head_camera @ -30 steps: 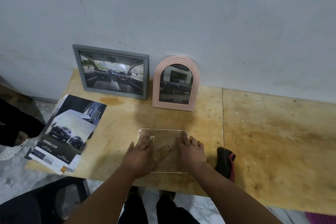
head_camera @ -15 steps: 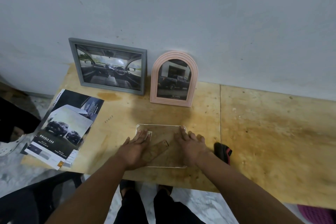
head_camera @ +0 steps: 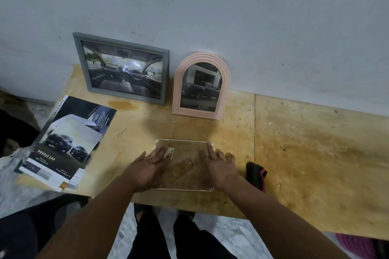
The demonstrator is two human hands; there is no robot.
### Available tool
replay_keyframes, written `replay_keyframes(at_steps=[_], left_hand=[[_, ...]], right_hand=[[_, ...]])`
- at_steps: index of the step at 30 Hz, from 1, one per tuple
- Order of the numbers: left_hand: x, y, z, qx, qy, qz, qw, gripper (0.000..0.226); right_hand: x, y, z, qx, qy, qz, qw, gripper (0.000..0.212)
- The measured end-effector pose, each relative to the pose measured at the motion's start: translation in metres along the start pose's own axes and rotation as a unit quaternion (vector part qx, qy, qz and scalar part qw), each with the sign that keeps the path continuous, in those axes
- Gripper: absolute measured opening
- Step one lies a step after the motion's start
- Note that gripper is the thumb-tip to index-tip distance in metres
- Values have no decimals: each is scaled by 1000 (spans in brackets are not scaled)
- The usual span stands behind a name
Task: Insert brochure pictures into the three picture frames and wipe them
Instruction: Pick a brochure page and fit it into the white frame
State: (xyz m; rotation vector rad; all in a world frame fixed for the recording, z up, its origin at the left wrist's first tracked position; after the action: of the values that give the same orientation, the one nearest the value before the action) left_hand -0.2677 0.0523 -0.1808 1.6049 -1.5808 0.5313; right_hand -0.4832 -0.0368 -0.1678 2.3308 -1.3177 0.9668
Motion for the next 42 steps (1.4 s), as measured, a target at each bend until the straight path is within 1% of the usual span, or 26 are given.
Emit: replay_keyframes(at_steps=[3, 6, 8, 12, 15, 17, 19, 21, 22, 25, 27, 29, 31, 32, 35, 37, 40, 42], left_hand=[[-5, -3, 2, -10, 14, 9, 1000, 102], [-4, -3, 1, -20, 25, 5, 999, 103], [-3, -2, 1, -17, 17, 8, 1000, 102], [0, 0, -1, -5, 4, 20, 1000, 102], [3, 5, -2, 16, -6, 24, 1000, 102], [9, 9, -6, 38, 15, 13, 999, 100], [15, 14, -16, 58, 50, -13, 997, 91], [12, 17, -29, 73, 81, -39, 993, 77], [7, 18, -35, 80, 87, -52, 992, 74], [-17, 17, -52, 100, 89, -82, 988, 78], [-25, 16, -61, 97, 116, -96, 984, 81], [-26, 19, -67, 84, 132, -113, 981, 79], [-26, 22, -68, 74, 145, -123, 979, 75], [-26, 24, -68, 71, 149, -124, 978, 73], [-27, 28, -65, 67, 158, -105, 980, 63], [-30, 29, -62, 76, 134, -71, 986, 63], [-40, 31, -62, 74, 106, -4, 992, 79], [-44, 32, -63, 65, 101, 23, 992, 92]], right_hand=[[-4, 1, 4, -7, 4, -4, 1000, 121], [-5, 1, 6, -7, 11, -6, 1000, 116], [-5, 0, 6, -7, 11, -9, 1000, 114], [-5, 1, 5, -2, 10, 3, 1000, 119], [-1, 4, 0, 16, 17, 24, 999, 119], [2, 6, -3, 29, 26, 29, 999, 116], [4, 5, -10, 38, 42, 43, 997, 109], [3, 3, -20, 40, 59, 77, 994, 100], [-1, 2, -24, 38, 67, 104, 992, 95], [-14, 5, -37, 24, 101, 192, 976, 85], [-24, 13, -44, 2, 124, 268, 955, 79], [-30, 24, -48, -29, 149, 350, 925, 73], [-34, 32, -49, -47, 163, 394, 903, 69], [-36, 32, -50, -48, 161, 401, 901, 67], [-37, 25, -51, -20, 154, 361, 920, 63], [-37, 19, -51, 3, 147, 303, 942, 61], [-37, 6, -53, 34, 128, 222, 966, 55], [-39, 0, -55, 38, 109, 189, 975, 57]])
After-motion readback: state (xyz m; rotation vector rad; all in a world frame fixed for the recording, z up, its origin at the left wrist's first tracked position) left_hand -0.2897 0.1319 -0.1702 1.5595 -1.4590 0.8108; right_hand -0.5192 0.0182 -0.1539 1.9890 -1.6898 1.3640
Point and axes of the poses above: each hand's wrist, its own z-axis towards the middle knuckle, its own x-axis out of the back of the hand, y = z × x, the point moved 8 cm from there along z, towards the middle knuckle, and after that the axes turned 4 degrees about z, right-handed, at the moved point
